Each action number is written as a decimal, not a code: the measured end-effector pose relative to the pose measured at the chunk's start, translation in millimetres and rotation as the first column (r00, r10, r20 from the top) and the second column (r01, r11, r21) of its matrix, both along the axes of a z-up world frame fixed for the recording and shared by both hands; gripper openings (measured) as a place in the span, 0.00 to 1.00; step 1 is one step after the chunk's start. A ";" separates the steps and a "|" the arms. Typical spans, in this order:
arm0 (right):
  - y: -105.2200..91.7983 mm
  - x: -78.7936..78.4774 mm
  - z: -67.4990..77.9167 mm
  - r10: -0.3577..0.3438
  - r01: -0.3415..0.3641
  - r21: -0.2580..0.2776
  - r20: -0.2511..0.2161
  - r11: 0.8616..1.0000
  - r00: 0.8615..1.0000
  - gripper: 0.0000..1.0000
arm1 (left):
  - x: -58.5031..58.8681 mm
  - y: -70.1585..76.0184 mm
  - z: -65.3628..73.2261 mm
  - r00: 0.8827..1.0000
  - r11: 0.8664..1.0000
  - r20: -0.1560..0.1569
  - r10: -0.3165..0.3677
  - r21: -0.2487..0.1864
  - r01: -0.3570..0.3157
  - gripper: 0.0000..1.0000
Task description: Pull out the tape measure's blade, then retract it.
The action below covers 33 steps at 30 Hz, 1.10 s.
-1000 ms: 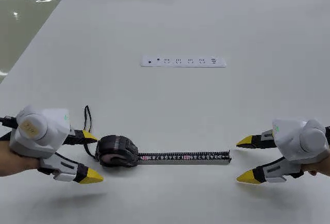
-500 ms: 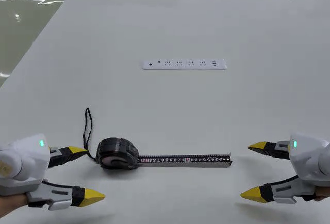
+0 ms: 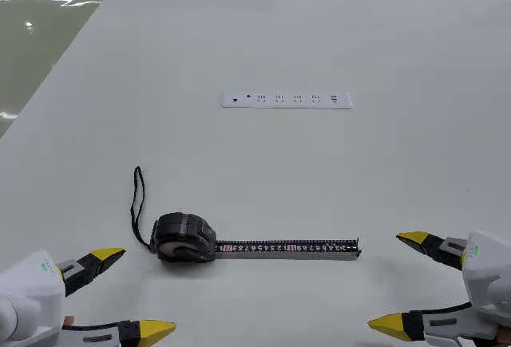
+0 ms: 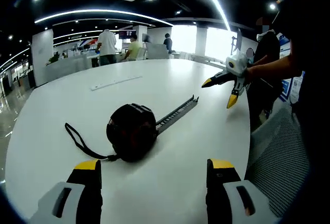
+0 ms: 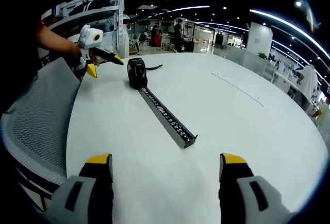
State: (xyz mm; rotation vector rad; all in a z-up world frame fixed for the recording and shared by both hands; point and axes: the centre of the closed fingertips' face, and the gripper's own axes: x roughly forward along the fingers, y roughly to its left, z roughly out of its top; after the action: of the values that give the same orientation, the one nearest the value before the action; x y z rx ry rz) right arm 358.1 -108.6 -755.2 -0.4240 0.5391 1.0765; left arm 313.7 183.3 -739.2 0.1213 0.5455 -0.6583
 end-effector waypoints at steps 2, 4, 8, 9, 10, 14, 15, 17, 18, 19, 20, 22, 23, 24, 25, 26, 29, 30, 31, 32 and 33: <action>1.4 -3.1 0.8 -0.019 0.019 0.011 -0.001 1.000 1.000 0.88 | -2.4 -0.1 1.2 1.000 1.000 0.009 0.026 -0.006 -0.026 0.82; 2.8 -6.3 1.8 -0.043 0.043 0.023 -0.001 0.999 0.999 0.89 | -5.4 -1.4 1.8 0.999 0.999 0.016 0.044 -0.003 -0.044 0.83; 6.7 -11.7 3.9 -0.076 0.076 0.046 0.000 0.996 0.997 0.94 | -6.8 1.5 3.9 0.995 0.995 0.024 0.100 -0.016 -0.100 0.88; 8.1 -12.6 5.3 -0.085 0.085 0.057 0.001 0.995 0.996 0.95 | -7.6 1.6 4.6 0.994 0.994 0.028 0.106 -0.016 -0.106 0.88; 9.7 -13.0 7.4 -0.104 0.104 0.074 0.001 0.992 0.995 0.95 | -8.8 0.3 6.2 0.993 0.994 0.039 0.112 -0.017 -0.112 0.89; 16.2 -15.7 14.0 -0.152 0.151 0.124 -0.003 0.981 0.988 0.99 | -12.3 -2.2 6.8 0.991 0.992 0.040 0.127 -0.012 -0.126 0.91; 17.2 -16.4 13.9 -0.155 0.154 0.124 -0.001 0.980 0.988 0.99 | -13.1 -2.9 7.2 0.991 0.991 0.040 0.130 -0.014 -0.129 0.92; 19.9 -17.1 15.2 -0.166 0.163 0.127 0.016 0.978 0.986 1.00 | -15.1 -5.8 8.7 0.990 0.991 0.047 0.136 -0.015 -0.136 0.93; 21.2 -17.2 16.1 -0.181 0.179 0.140 0.007 0.974 0.983 1.00 | -15.4 -6.4 9.7 0.988 0.990 0.052 0.142 -0.018 -0.142 0.95; 21.5 -16.6 16.8 -0.195 0.192 0.149 0.004 0.970 0.981 1.00 | -15.4 -7.0 10.5 0.987 0.989 0.056 0.149 -0.020 -0.148 0.96; 22.1 -16.3 17.6 -0.204 0.201 0.154 0.007 0.967 0.979 1.00 | -15.6 -8.1 11.1 0.986 0.988 0.058 0.154 -0.022 -0.153 0.98; 24.5 -17.5 19.1 -0.219 0.215 0.166 0.010 0.962 0.976 1.00 | -16.3 -10.5 11.5 0.985 0.986 0.056 0.163 -0.026 -0.162 0.98; 26.2 -19.1 19.4 -0.225 0.220 0.173 0.007 0.960 0.974 1.00 | -17.0 -12.8 12.0 0.985 0.986 0.057 0.165 -0.030 -0.164 0.98; 27.6 -20.3 19.5 -0.228 0.223 0.178 0.003 0.958 0.974 1.00 | -17.3 -14.3 12.1 0.984 0.986 0.059 0.166 -0.032 -0.164 0.99; 29.2 -21.8 19.1 -0.227 0.224 0.182 -0.002 0.957 0.974 1.00 | -17.6 -15.8 12.3 0.984 0.986 0.058 0.167 -0.035 -0.165 0.99; 31.4 -23.9 18.3 -0.228 0.225 0.184 -0.003 0.957 0.974 1.00 | -18.0 -17.5 12.6 0.984 0.985 0.060 0.170 -0.040 -0.168 1.00; 35.3 -29.5 15.0 -0.226 0.224 0.181 -0.006 0.958 0.974 1.00 | -19.0 -21.3 12.9 0.983 0.984 0.061 0.176 -0.053 -0.172 1.00; 35.6 -30.1 14.7 -0.228 0.226 0.182 -0.010 0.957 0.974 1.00 | -19.2 -22.0 13.1 0.982 0.984 0.062 0.176 -0.053 -0.173 1.00; 37.7 -33.0 14.0 -0.236 0.236 0.192 -0.027 0.953 0.971 1.00 | -18.6 -22.3 13.7 0.980 0.982 0.071 0.185 -0.052 -0.181 1.00; 38.6 -34.1 14.0 -0.236 0.236 0.193 -0.024 0.952 0.971 1.00 | -18.4 -22.5 14.1 0.979 0.981 0.073 0.189 -0.056 -0.185 1.00; 39.1 -35.2 13.7 -0.237 0.237 0.195 -0.022 0.952 0.971 1.00 | -18.0 -22.3 14.4 0.978 0.980 0.075 0.195 -0.059 -0.191 1.00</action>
State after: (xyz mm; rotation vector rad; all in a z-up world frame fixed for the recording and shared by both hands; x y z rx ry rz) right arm 322.9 -69.5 -741.5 -0.1808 0.4633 0.8870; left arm 295.8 160.9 -724.8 0.0455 0.4561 -0.4749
